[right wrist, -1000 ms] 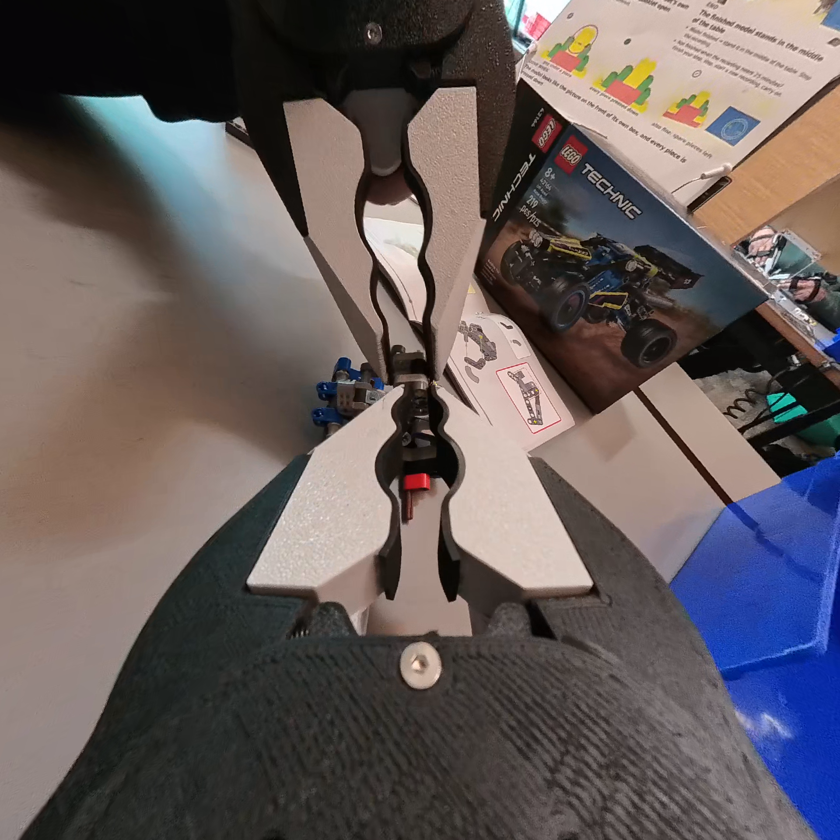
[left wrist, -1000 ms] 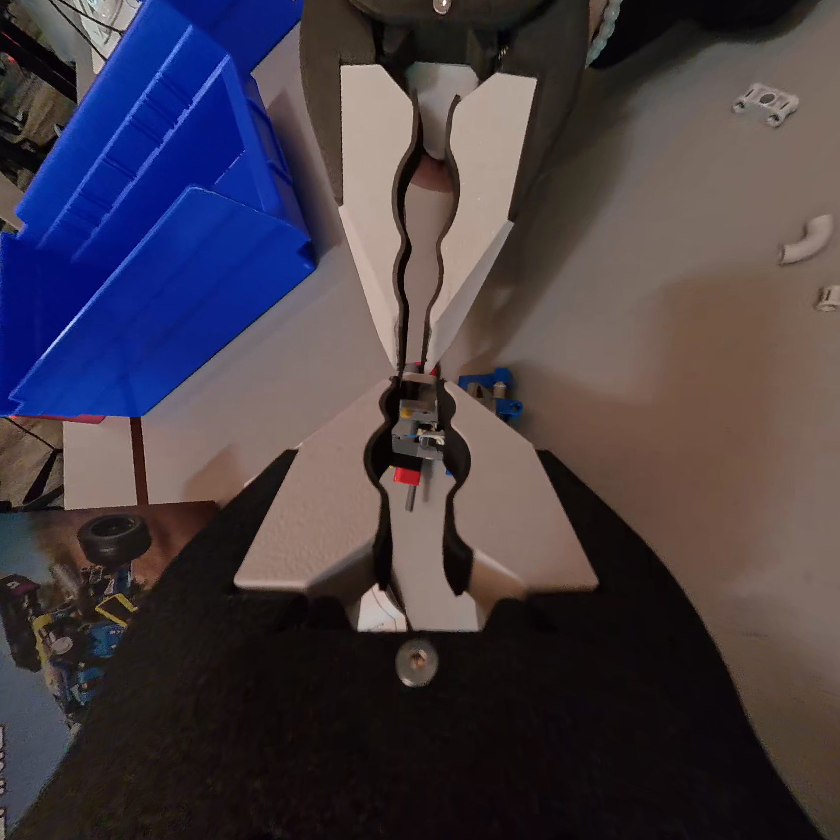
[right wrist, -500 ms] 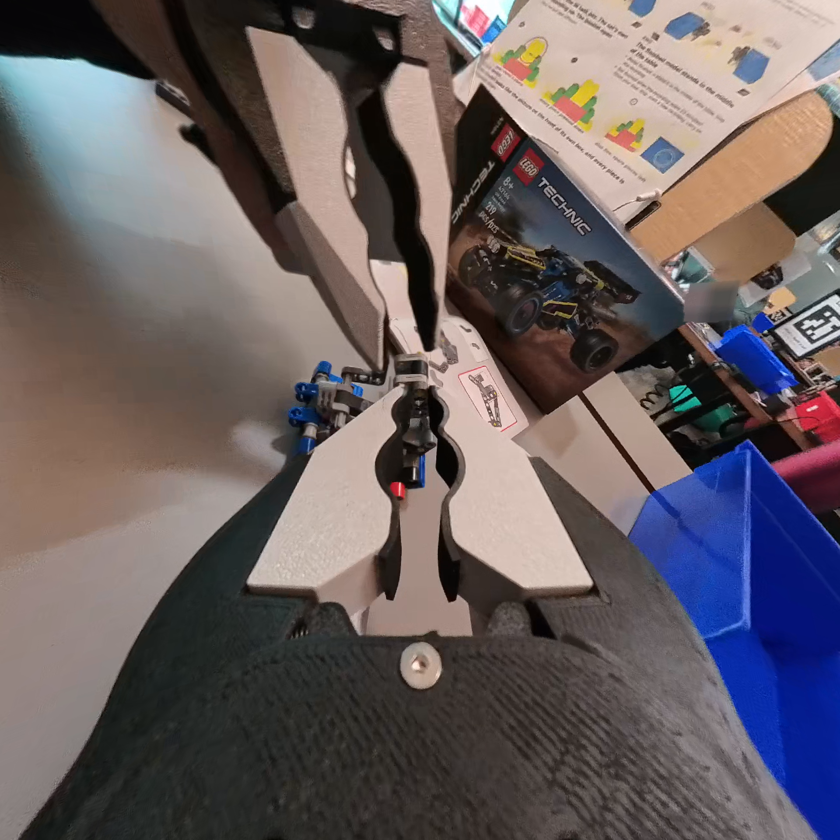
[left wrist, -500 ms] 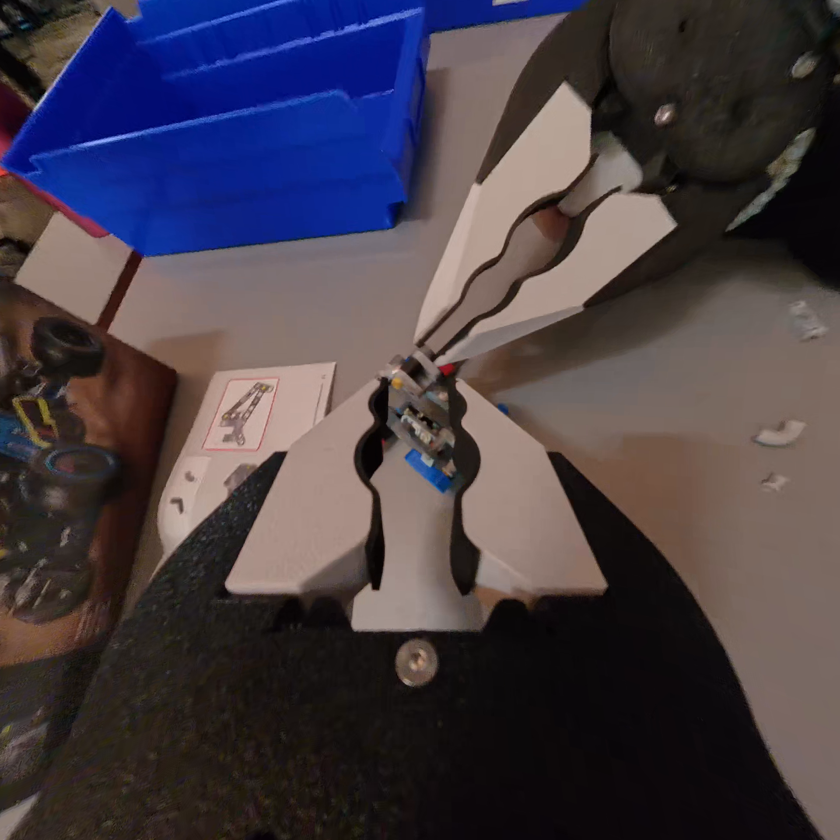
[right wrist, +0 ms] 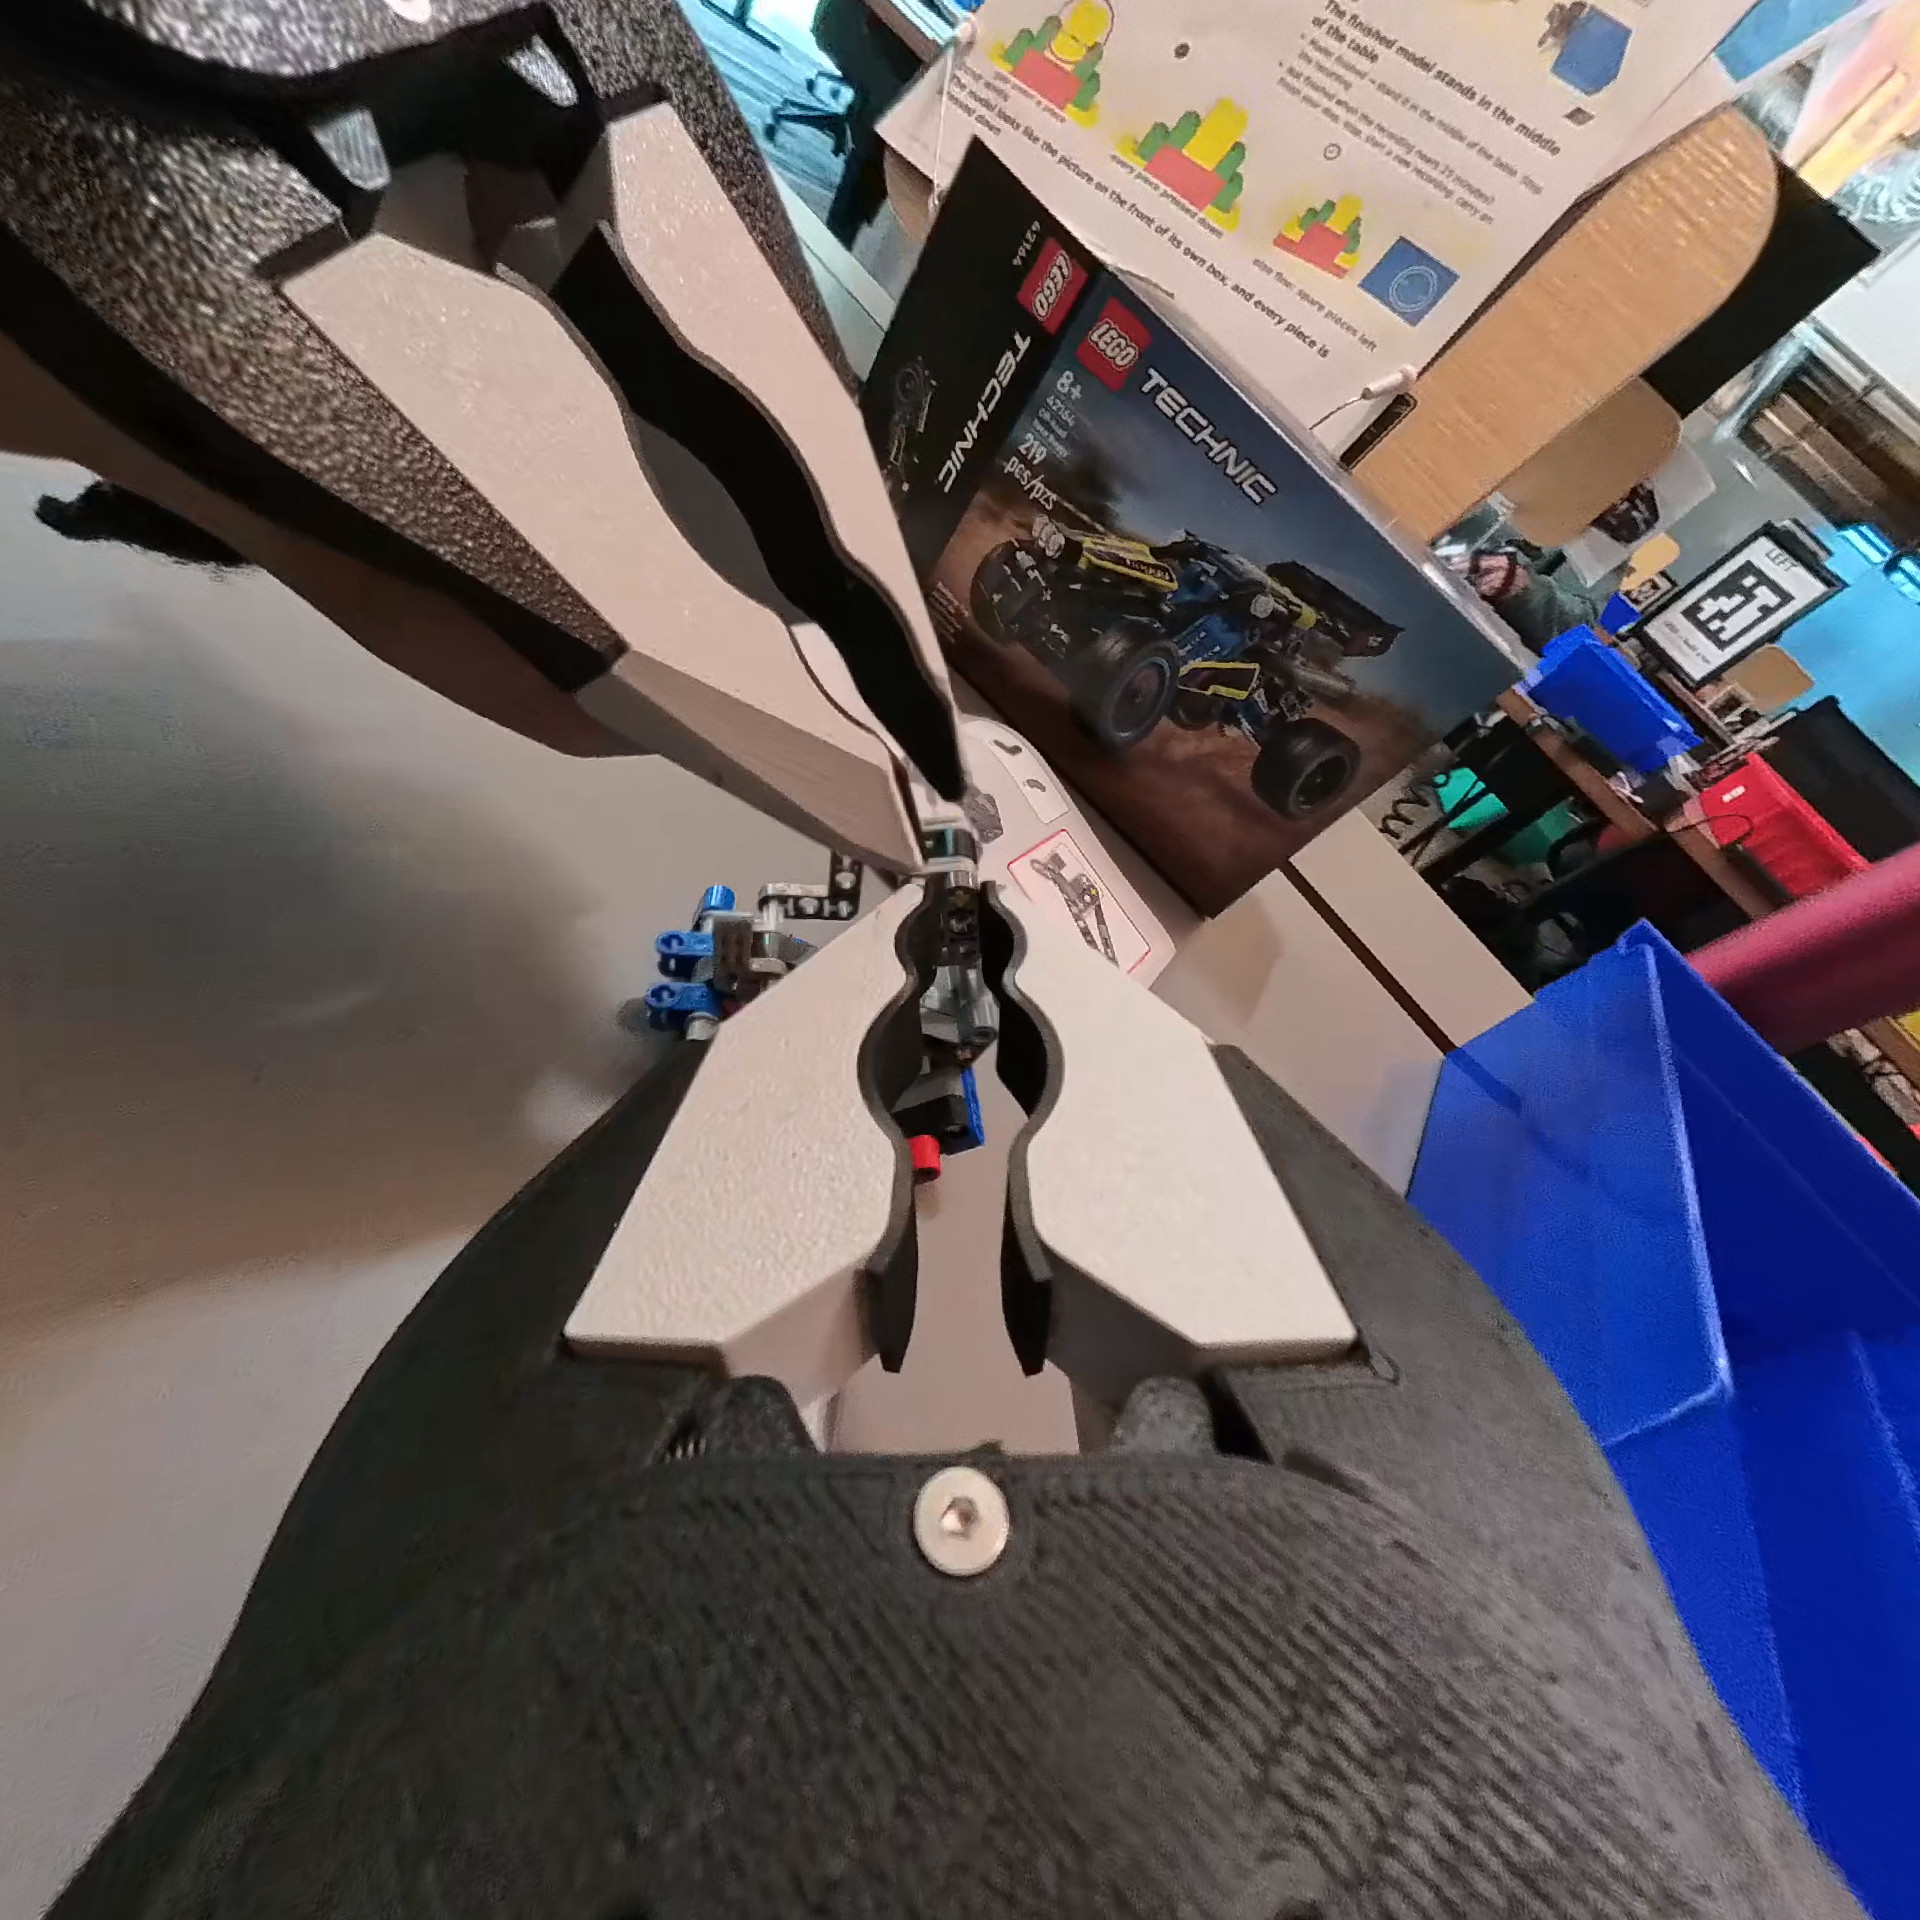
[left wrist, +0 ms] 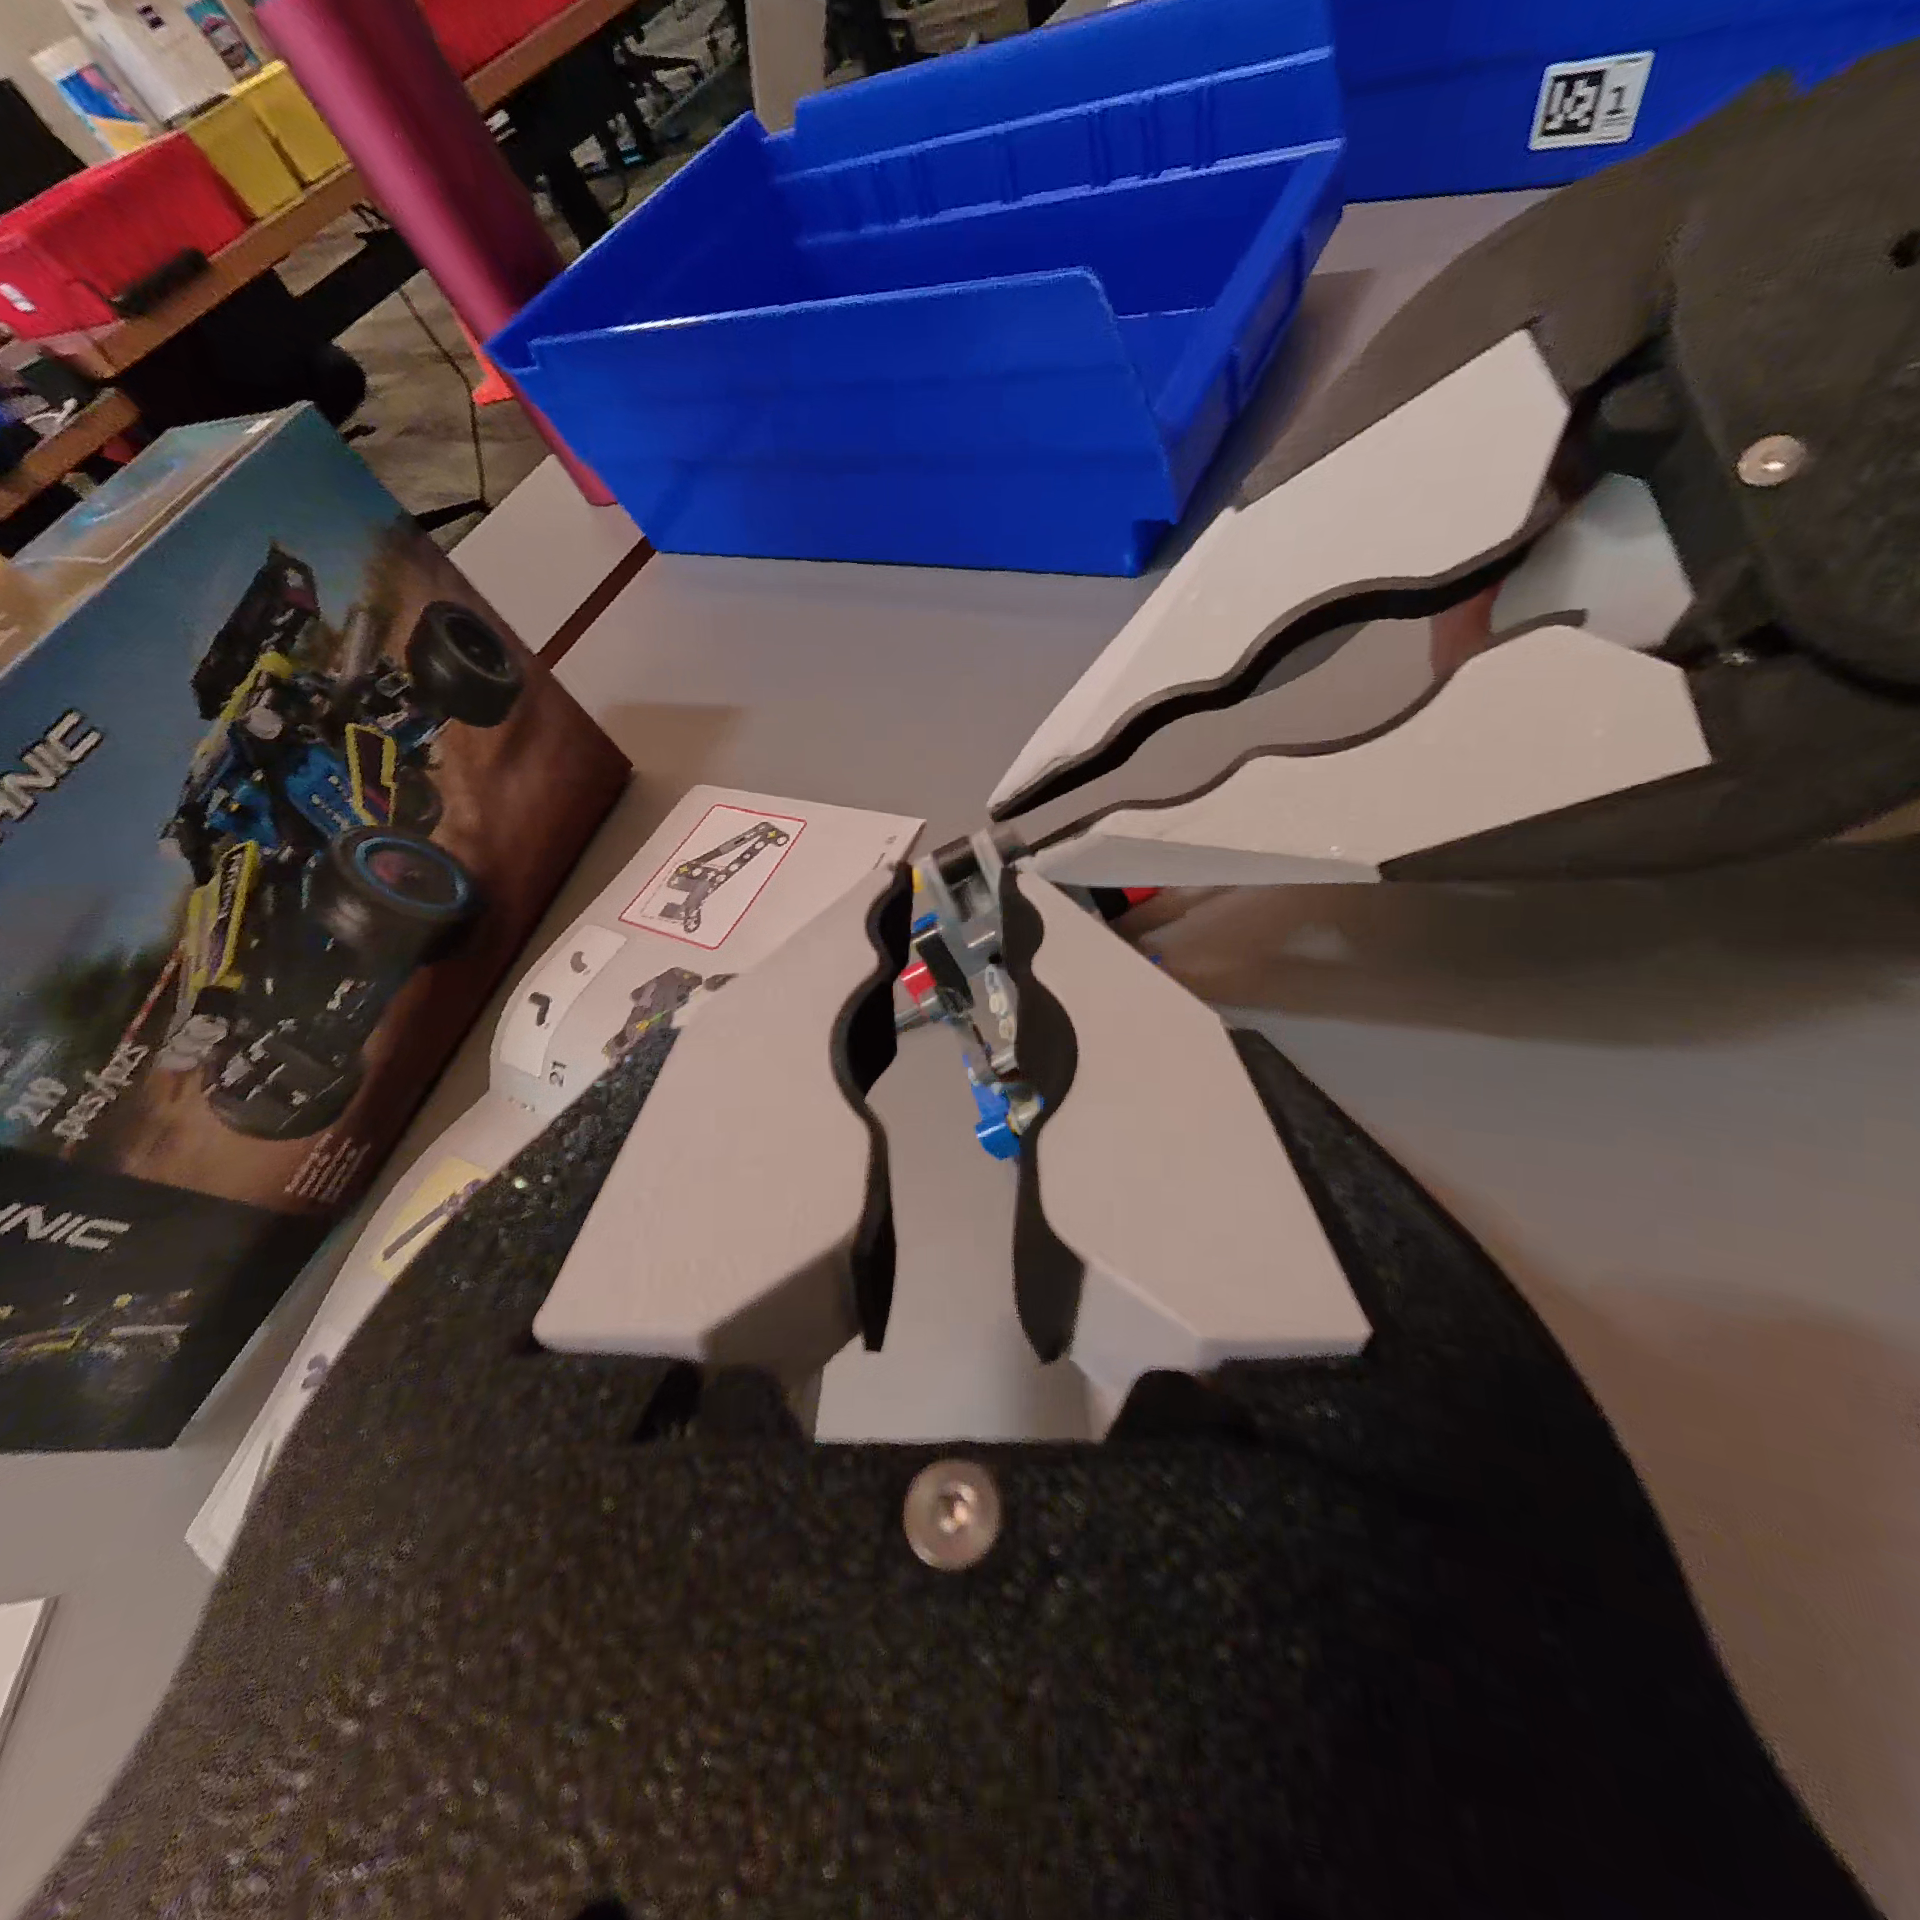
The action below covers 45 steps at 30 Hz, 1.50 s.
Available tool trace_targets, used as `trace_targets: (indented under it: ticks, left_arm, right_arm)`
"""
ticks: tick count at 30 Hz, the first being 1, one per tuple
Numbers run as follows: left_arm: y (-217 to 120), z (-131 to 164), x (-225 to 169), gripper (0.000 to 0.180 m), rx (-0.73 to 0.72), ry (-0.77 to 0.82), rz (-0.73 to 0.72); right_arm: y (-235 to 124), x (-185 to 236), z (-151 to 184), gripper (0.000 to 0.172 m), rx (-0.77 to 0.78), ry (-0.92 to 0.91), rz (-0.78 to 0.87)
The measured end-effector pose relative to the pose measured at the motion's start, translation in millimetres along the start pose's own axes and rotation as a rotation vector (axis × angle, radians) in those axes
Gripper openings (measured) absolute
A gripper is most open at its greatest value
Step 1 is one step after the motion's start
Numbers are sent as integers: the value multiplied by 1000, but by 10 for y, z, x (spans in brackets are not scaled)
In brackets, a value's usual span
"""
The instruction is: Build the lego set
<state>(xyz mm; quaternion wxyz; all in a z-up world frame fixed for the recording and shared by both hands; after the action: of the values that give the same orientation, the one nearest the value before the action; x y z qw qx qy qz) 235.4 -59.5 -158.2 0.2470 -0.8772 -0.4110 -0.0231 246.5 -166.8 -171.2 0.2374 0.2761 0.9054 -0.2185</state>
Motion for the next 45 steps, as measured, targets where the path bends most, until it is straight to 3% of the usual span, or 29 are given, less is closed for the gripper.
trace_targets:
  ticks: [11,18,31,45]
  left_arm:
    - [58,54,9,14,-3,-271,78]
    - [91,79,35,13,-13,-362,123]
    - [105,59,-18,12,-48,-194,11]
    - [158,129,14,12,-75,-309,15]
  right_arm:
    - [-18,-15,-2,3,8,3,45]
    - [-30,-17,-1,3,-10,15,36]
    - [-42,-58,27,3,-33,161,-1]
    - [2,35,-55,3,123,116,136]
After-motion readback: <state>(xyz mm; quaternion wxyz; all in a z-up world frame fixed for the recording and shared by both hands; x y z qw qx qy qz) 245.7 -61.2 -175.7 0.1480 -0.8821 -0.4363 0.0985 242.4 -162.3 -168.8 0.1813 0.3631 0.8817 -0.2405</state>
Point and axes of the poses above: each gripper's, where its closed fingertips meet, y out along the fingers, z out of its underside, x = y × z across the jaws, the point moved 8 cm from there along -y, back along the fingers, and after that the axes turned 2 degrees about -y, right-handed, at the moved point
